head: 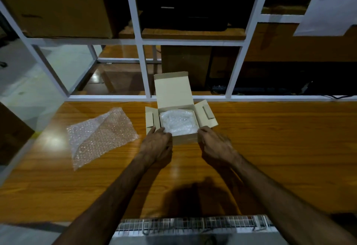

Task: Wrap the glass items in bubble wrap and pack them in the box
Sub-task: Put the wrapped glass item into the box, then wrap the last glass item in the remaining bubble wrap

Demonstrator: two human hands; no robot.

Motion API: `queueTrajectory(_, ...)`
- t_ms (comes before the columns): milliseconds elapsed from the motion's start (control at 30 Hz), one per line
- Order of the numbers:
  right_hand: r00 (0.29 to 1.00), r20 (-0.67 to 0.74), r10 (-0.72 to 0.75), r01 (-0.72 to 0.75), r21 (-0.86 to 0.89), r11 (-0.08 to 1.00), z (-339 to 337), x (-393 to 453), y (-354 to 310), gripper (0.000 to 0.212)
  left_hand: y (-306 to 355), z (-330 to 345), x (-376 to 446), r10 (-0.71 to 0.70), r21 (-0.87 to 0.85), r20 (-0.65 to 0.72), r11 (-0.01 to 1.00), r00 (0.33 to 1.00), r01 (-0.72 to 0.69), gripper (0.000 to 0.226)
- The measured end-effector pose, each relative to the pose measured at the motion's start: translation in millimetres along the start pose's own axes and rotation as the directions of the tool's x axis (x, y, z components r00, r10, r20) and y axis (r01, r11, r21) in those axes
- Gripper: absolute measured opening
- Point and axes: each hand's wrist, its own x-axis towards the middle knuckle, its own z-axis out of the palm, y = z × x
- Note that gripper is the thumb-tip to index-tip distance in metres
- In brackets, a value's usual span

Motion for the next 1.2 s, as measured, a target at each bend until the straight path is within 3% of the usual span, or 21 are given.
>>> queueTrajectory(333, 0.997, 0.044, 0.066, -0.072, 0.130, 0.989, 5, -1, -8, 0.036, -24, 3, -49, 0.009, -0.314, -0.326, 0.942, 0.945, -0.117, 0.036)
queueTrajectory(467, 0.982, -0.141, 0.129, -0.101, 0.190, 0.977, 17, -18, -34, 0.030, -49, 3, -83, -0.063, -0.373, -0.429, 0.921, 0.901, -0.113, 0.031)
queueTrajectory(533, 0.955, -0.233, 0.183, -0.113, 0.285, 0.952, 29, -28, -57, 0.026, -69, 9, -99, -0.146, -0.396, -0.416, 0.918, 0.898, -0.034, 0.037)
queueTrajectory(600, 0.946, -0.209, 0.246, -0.147, 0.401, 0.904, 42, -34, -82, 0.032, -93, 22, -112, -0.223, -0.404, -0.390, 0.913, 0.893, 0.052, 0.036)
queueTrajectory(700, 0.976, -0.152, 0.153, -0.049, 0.535, 0.843, 68, -37, -117, 0.031, -130, 40, -130, -0.384, -0.377, -0.350, 0.893, 0.854, 0.247, 0.037)
queueTrajectory(833, 0.994, -0.088, 0.067, -0.002, 0.592, 0.806, 93, -27, -159, 0.031, -175, 55, -148, -0.590, -0.339, -0.301, 0.800, 0.749, 0.495, 0.032)
queueTrajectory(900, 0.996, -0.067, 0.052, -0.001, 0.606, 0.796, 96, -16, -178, 0.031, -191, 61, -155, -0.631, -0.327, -0.296, 0.772, 0.717, 0.545, 0.029)
queueTrajectory(1033, 0.998, -0.013, 0.062, -0.039, 0.639, 0.769, 100, 9, -207, 0.033, -210, 74, -160, -0.668, -0.373, -0.252, 0.735, 0.700, 0.567, 0.046)
queueTrajectory(1200, 0.999, 0.051, 0.013, -0.043, 0.641, 0.767, 101, 37, -225, 0.037, -220, 82, -155, -0.781, -0.444, -0.118, 0.594, 0.613, 0.671, 0.049)
